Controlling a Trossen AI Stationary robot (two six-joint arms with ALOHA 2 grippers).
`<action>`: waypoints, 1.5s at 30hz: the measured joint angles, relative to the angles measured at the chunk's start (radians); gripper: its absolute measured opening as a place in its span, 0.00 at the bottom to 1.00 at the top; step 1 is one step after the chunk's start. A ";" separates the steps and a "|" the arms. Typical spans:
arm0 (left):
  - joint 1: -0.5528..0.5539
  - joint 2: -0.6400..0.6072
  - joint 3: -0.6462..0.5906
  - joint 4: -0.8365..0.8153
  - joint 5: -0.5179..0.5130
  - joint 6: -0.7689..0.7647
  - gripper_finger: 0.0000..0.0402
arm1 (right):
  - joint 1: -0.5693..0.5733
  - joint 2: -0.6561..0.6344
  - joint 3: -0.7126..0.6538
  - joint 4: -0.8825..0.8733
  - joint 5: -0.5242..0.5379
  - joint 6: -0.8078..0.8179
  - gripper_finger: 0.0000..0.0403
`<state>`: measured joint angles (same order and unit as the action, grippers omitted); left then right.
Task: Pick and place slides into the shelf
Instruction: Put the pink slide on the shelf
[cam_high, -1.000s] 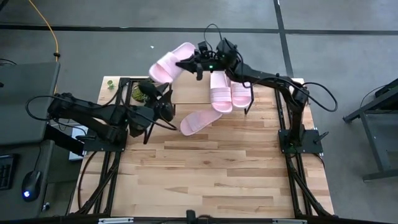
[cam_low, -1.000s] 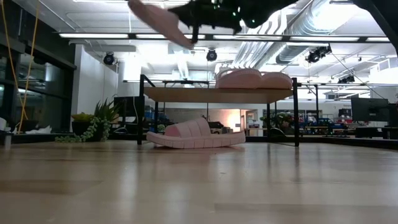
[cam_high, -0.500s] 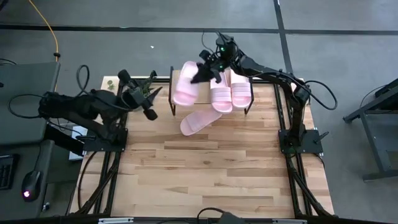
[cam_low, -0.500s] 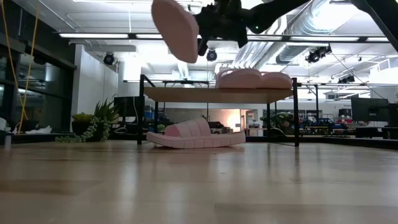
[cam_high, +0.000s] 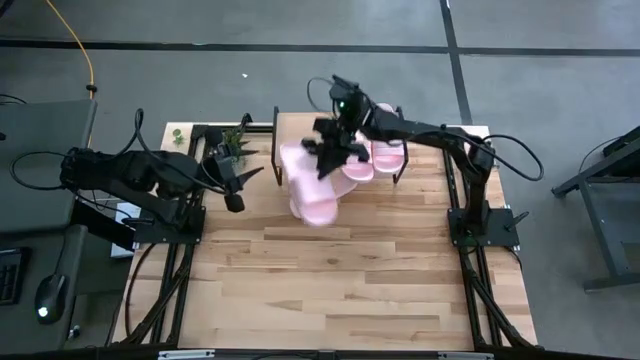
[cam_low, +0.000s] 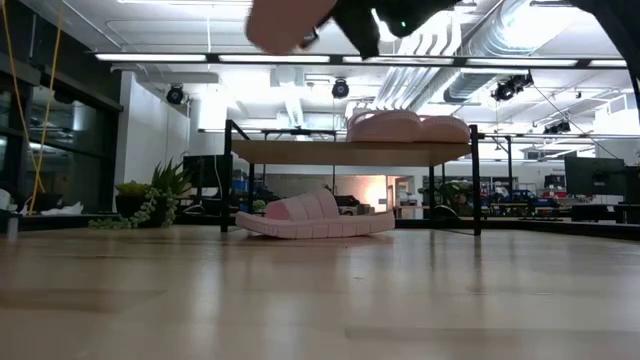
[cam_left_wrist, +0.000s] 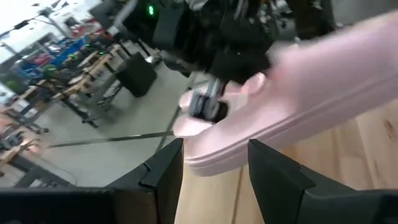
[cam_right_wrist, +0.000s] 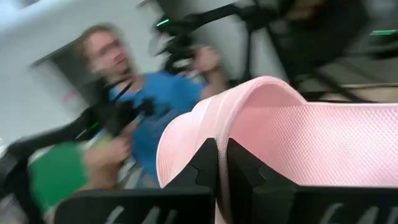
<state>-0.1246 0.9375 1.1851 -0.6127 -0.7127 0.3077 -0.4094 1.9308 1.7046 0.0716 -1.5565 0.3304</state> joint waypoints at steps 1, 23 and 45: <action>0.000 0.000 0.000 -0.015 0.010 0.000 0.40 | 0.023 -0.002 0.000 0.024 -0.015 0.005 0.00; 0.000 0.021 -0.001 -0.036 0.574 0.019 0.40 | 0.395 -0.072 0.004 0.170 0.071 -0.171 0.00; 0.000 0.099 -0.001 0.230 0.898 0.182 0.40 | 0.538 -0.072 0.004 0.173 0.237 -0.425 0.00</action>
<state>-0.1246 1.0367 1.1839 -0.3830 0.1849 0.4892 0.1284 1.8593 1.7084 0.2443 -1.3199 -0.0950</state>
